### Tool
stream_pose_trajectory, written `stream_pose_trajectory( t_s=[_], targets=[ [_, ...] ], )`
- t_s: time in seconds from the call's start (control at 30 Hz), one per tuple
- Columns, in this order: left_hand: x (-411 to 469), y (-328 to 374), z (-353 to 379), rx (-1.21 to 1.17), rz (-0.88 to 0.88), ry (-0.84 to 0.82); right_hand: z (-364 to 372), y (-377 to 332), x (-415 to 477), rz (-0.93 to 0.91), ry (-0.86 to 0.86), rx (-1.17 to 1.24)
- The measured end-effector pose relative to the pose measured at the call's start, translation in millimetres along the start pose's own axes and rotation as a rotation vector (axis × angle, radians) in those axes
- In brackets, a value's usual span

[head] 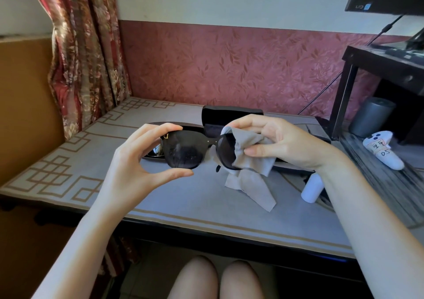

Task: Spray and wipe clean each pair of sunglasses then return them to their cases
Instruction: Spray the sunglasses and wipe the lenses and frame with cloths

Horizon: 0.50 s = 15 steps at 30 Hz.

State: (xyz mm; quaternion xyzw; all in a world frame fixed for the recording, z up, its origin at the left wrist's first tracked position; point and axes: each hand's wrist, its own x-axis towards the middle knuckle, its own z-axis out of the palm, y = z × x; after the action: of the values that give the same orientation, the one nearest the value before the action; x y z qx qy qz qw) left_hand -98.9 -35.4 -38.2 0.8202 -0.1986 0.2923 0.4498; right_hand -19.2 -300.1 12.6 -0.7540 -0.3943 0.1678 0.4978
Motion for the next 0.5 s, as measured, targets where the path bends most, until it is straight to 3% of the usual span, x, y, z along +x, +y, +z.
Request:
stream_pose_trajectory(
  t_s=[0.23, 0.5],
  targets=[
    [-1, -2, 5, 0.019, 0.009, -0.007, 8, 2, 0, 0.122, -0.025, -0.176],
    [2, -1, 8, 0.075, 0.037, -0.016, 23, -5, 10, 0.082, 0.163, -0.344]
  ],
)
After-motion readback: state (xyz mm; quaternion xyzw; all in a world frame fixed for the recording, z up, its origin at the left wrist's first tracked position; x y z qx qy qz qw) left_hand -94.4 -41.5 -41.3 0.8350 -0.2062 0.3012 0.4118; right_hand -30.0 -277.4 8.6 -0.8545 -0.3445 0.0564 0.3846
